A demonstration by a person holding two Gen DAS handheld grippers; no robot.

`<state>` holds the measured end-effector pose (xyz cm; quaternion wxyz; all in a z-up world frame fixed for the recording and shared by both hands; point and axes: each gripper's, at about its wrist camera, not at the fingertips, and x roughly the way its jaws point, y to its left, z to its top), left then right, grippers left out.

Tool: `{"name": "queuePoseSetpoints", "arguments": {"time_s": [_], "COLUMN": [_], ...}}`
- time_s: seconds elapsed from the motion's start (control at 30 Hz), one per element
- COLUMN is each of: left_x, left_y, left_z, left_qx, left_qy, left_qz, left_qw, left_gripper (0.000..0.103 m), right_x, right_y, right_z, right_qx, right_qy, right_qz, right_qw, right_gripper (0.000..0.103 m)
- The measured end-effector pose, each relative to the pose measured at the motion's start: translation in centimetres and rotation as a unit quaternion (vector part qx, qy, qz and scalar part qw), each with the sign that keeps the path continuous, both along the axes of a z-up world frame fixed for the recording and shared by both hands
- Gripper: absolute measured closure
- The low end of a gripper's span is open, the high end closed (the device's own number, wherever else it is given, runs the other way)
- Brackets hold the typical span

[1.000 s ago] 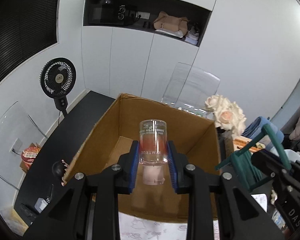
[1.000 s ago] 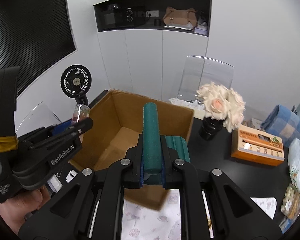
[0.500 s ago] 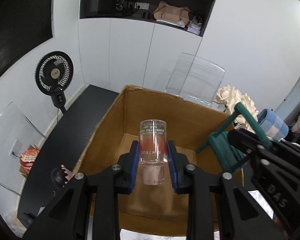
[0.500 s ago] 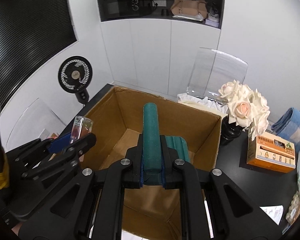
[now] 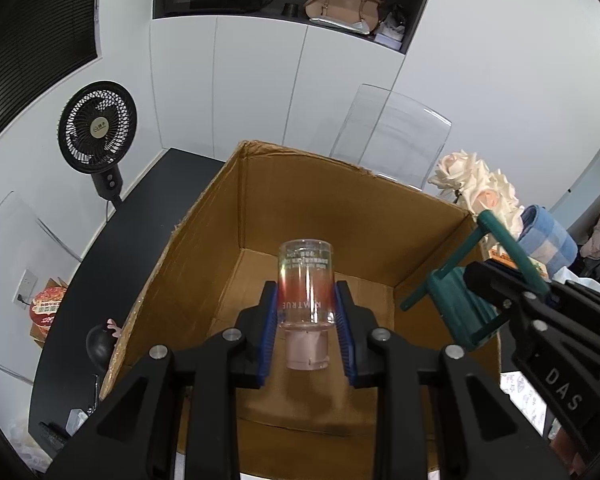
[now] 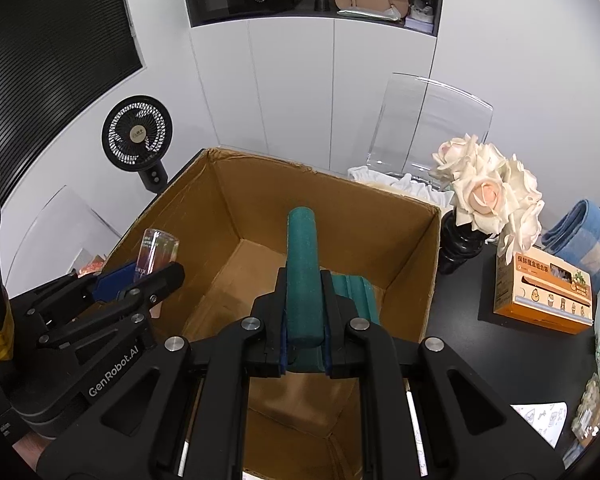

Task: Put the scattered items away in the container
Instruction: 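Open both tools to drop the chair and jar into the box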

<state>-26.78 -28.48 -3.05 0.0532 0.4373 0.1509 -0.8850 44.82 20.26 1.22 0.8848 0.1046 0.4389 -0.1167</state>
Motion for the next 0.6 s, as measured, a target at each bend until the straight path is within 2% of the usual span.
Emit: {"name": "queuePoseSetpoints", "arguments": {"time_s": [0.1,0.13,0.17,0.2,0.23,0.27,0.33,0.37,0.43,0.6], "left_x": [0.0,0.0,0.1,0.2,0.2,0.4,0.7,0.8,0.9,1.3], "left_y": [-0.2,-0.3,-0.4,-0.5,-0.6,-0.9,-1.2,-1.3,-1.4,-1.4], "left_z": [-0.1,-0.1,-0.1,-0.1,-0.1,0.0,0.4,0.6,0.6,0.9], "left_qx": [-0.002,-0.004,-0.005,-0.006,-0.006,0.000,0.002,0.000,-0.010,-0.016], "left_qy": [-0.005,-0.005,-0.006,-0.011,-0.015,-0.012,-0.003,-0.001,-0.001,0.009], "left_qz": [0.005,0.009,0.014,0.024,0.035,0.040,0.051,0.055,0.056,0.055], "left_qw": [1.0000,0.9999,0.9999,0.9996,0.9993,0.9991,0.9987,0.9985,0.9984,0.9983], "left_gripper": [0.069,0.056,0.044,0.039,0.030,0.021,0.011,0.005,0.001,0.001], "right_x": [-0.2,-0.3,-0.5,-0.8,-1.1,-1.3,-1.5,-1.5,-1.5,-1.6], "right_y": [0.4,0.6,0.7,0.6,0.5,0.3,-0.2,-0.3,-0.4,-0.4], "right_z": [0.2,0.4,0.5,0.8,1.1,1.3,1.5,1.6,1.7,2.2], "right_qx": [-0.010,-0.012,-0.016,-0.025,-0.033,-0.034,-0.025,-0.026,-0.028,-0.036], "right_qy": [0.003,0.001,-0.002,-0.009,-0.014,-0.017,-0.021,-0.019,-0.017,-0.015], "right_qz": [0.005,0.006,0.003,-0.007,-0.016,-0.025,-0.033,-0.033,-0.035,-0.040], "right_qw": [1.000,1.000,1.000,1.000,0.999,0.999,0.999,0.999,0.999,0.998], "right_gripper": [0.086,0.070,0.049,0.042,0.030,0.024,0.004,0.000,0.000,0.000]}}
